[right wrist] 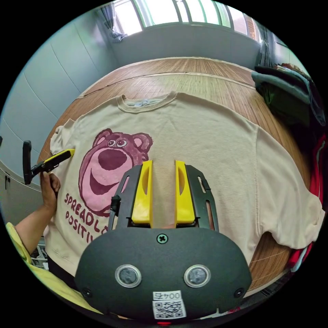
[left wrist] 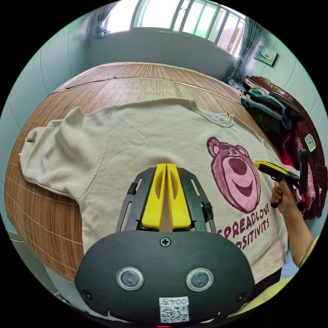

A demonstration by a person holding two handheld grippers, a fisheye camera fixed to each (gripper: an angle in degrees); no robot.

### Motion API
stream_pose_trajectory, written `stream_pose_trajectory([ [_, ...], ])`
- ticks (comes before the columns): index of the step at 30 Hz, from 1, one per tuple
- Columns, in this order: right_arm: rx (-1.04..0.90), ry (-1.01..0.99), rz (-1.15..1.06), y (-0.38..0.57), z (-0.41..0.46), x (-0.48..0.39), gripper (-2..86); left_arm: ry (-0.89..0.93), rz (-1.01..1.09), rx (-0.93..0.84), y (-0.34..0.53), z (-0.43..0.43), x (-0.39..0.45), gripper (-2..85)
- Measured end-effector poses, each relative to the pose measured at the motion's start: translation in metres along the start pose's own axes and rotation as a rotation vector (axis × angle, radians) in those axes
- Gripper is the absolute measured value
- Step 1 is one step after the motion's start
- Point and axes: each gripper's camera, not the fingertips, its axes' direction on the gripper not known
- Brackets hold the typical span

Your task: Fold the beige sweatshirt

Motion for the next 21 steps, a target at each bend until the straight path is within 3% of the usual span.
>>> stream_pose_trajectory([
  [16,0.002,0.038,-0.024,-0.010,-0.003,-0.011,9.7,-0.396,0.204,-0.099,-0.029,0.019,0.085,0.6],
  [18,0.003,-0.003,-0.001,-0.011,-0.004,-0.002,9.5,-0.298,0.239,-0.067,-0.046,0.006,0.091,0.5],
  [21,0.005,-0.030,0.081,-0.011,-0.005,0.015,6.7,-0.033,0.317,0.130,-0.086,-0.017,0.089,0.3],
])
